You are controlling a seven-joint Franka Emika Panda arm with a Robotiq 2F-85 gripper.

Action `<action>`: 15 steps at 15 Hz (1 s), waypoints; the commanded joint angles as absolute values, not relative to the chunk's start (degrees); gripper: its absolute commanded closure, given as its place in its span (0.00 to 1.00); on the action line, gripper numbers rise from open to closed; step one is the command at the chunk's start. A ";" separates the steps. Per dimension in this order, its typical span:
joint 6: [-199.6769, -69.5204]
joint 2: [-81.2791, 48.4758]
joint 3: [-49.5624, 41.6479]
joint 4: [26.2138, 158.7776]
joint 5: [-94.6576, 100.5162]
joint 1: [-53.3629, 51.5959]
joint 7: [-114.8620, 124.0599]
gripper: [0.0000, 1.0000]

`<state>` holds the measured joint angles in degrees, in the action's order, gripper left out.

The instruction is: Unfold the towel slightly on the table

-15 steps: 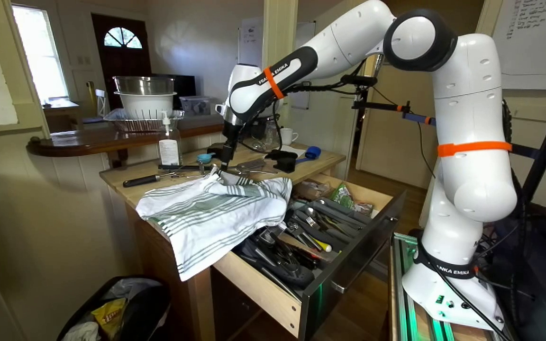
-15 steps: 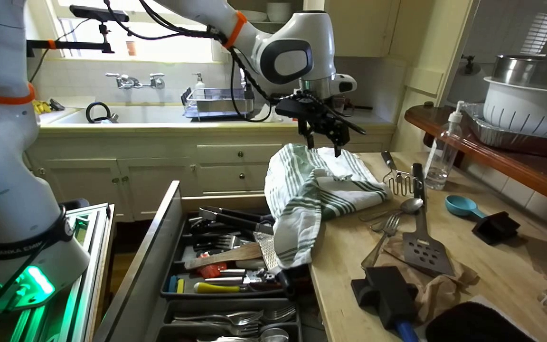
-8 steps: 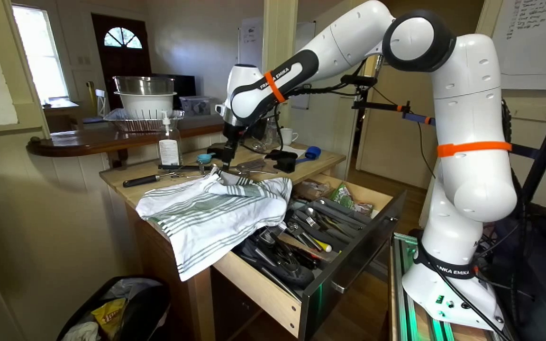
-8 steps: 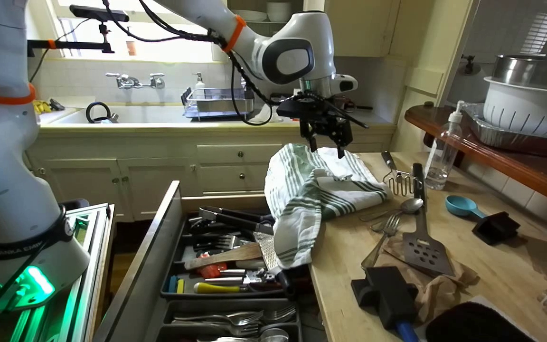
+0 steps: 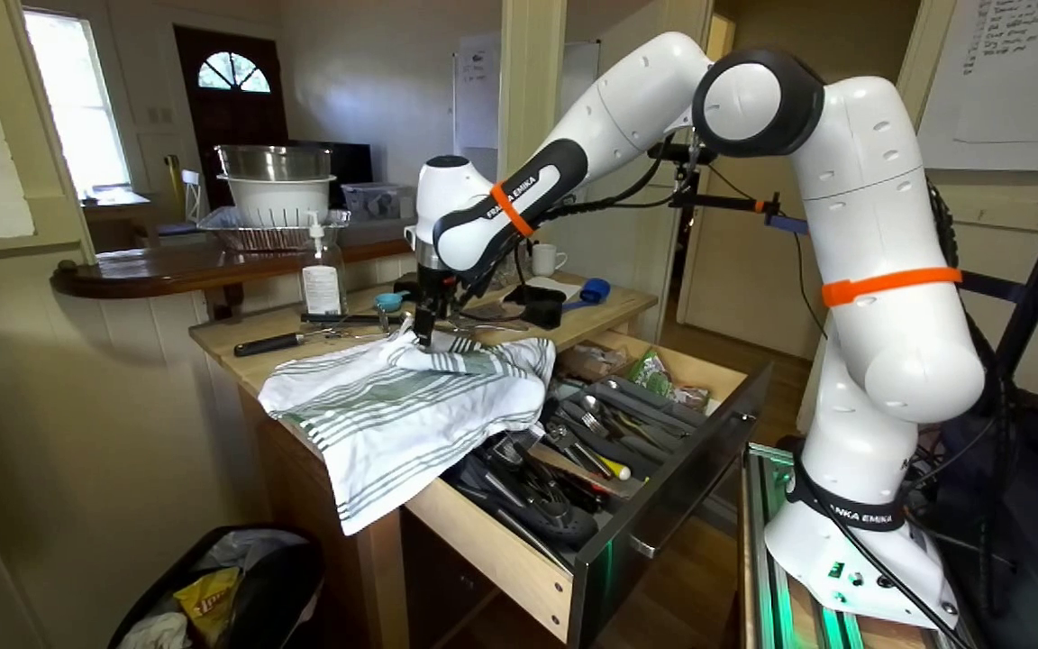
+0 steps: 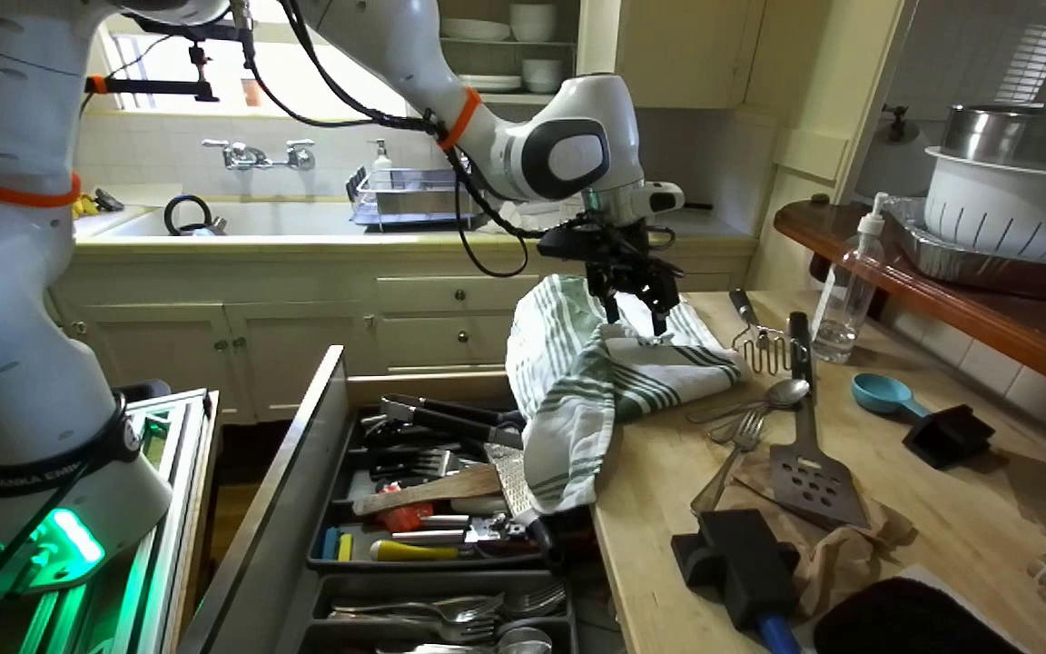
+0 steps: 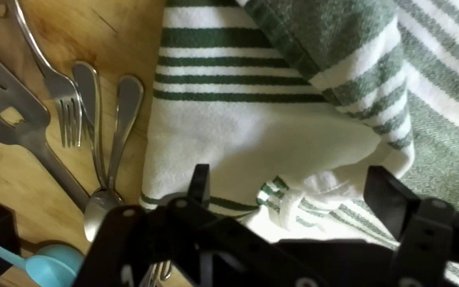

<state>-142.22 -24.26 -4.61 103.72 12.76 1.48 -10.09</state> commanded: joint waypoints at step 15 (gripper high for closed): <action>-140.15 -29.05 -2.36 100.74 5.66 1.30 -0.98 0.31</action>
<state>-141.96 -28.77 -2.65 101.42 7.15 1.24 -2.23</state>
